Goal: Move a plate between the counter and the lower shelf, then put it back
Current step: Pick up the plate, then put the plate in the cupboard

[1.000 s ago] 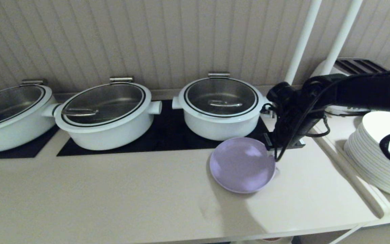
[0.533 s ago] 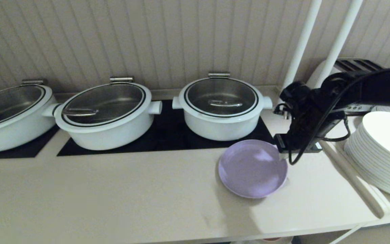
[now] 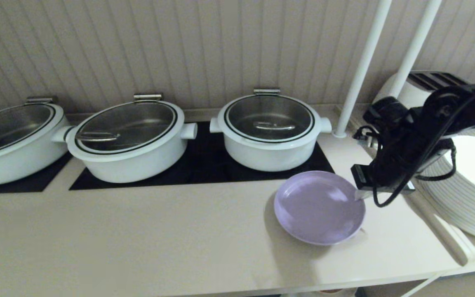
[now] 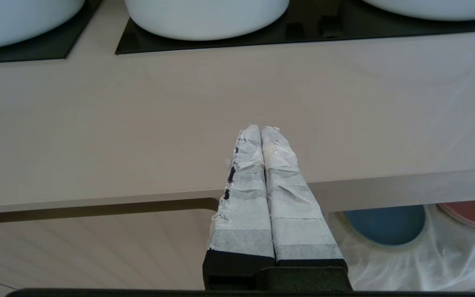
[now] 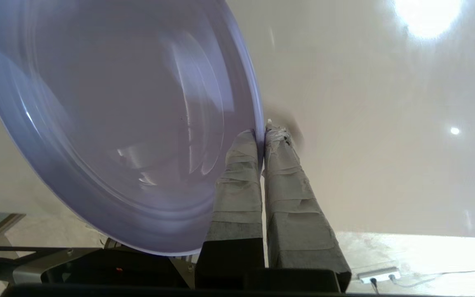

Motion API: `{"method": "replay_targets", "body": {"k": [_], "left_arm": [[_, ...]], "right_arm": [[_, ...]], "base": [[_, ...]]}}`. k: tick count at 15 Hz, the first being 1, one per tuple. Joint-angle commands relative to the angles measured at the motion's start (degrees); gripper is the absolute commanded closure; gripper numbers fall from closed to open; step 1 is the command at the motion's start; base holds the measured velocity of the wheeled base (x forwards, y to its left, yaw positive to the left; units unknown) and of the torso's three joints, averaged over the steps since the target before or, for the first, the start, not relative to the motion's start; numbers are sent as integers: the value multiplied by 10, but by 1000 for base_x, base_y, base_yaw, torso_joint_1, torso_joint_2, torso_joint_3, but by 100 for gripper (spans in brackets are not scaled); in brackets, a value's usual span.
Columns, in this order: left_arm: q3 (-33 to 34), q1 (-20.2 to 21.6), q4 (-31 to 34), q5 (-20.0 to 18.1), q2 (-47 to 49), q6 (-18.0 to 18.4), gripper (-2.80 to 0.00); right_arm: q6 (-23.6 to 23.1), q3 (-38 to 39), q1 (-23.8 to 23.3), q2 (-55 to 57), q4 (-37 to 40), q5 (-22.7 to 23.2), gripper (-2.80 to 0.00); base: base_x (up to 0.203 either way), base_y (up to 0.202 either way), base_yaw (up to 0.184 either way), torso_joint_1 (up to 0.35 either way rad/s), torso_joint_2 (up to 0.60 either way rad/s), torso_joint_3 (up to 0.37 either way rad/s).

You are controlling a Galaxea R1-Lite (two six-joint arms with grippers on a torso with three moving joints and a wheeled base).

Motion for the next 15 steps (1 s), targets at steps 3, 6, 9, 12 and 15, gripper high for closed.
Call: {"method": "replay_targets", "body": {"k": [3, 6, 9, 12, 15], "left_arm": [[0, 0, 0, 0, 0, 0, 0], [0, 0, 0, 0, 0, 0, 0], [0, 0, 0, 0, 0, 0, 0], [0, 0, 0, 0, 0, 0, 0], [0, 0, 0, 0, 0, 0, 0]], "right_arm": [[1, 100, -12, -79, -40, 12, 0], [1, 188, -23, -145, -71, 21, 0], [1, 250, -27, -205, -84, 22, 0], [0, 303, -26, -258, -82, 21, 0], [-1, 351, -27, -301, -78, 19, 0]], "base": [[0, 0, 0, 0, 0, 0], [0, 0, 0, 0, 0, 0], [0, 0, 0, 0, 0, 0], [0, 0, 0, 0, 0, 0], [0, 0, 0, 0, 0, 0]]}}
